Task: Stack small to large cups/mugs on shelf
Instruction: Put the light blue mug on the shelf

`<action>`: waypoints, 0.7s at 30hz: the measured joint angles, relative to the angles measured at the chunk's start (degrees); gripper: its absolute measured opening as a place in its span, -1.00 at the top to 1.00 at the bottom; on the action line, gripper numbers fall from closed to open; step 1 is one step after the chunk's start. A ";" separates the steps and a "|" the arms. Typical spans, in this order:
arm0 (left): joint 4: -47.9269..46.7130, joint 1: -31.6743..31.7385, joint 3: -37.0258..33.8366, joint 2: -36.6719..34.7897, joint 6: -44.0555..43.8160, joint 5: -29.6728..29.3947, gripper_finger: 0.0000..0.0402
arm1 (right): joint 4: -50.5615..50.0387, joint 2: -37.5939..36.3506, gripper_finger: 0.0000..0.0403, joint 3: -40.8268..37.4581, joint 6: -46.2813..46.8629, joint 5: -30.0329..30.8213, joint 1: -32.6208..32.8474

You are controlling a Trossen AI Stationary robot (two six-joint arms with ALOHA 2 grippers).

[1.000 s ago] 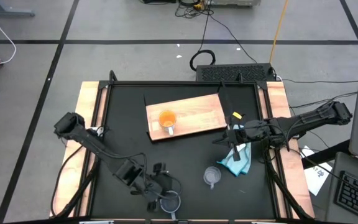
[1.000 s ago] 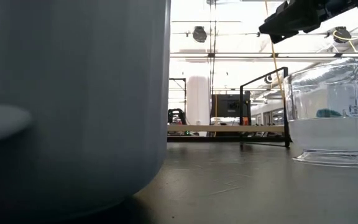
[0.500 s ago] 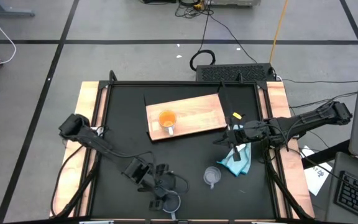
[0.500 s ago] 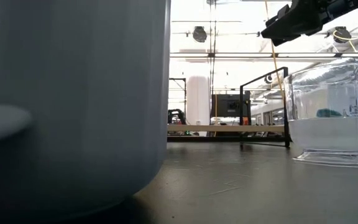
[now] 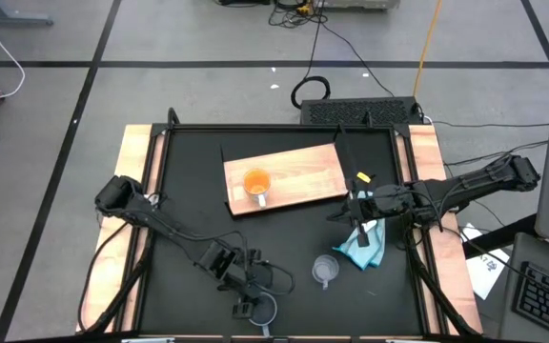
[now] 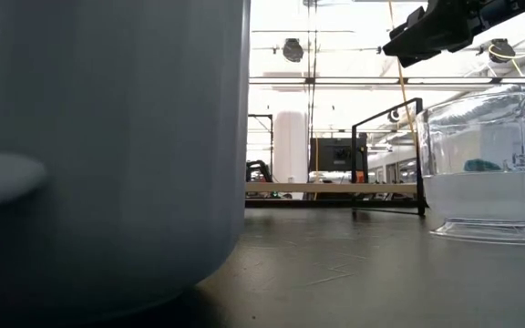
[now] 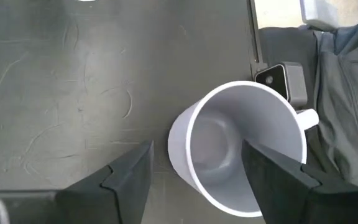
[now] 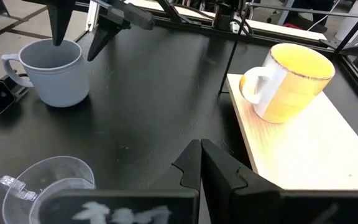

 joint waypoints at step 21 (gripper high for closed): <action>-0.09 -0.38 -0.09 3.72 0.62 2.00 -0.22 | 0.11 0.00 1.00 0.00 -0.07 0.00 0.00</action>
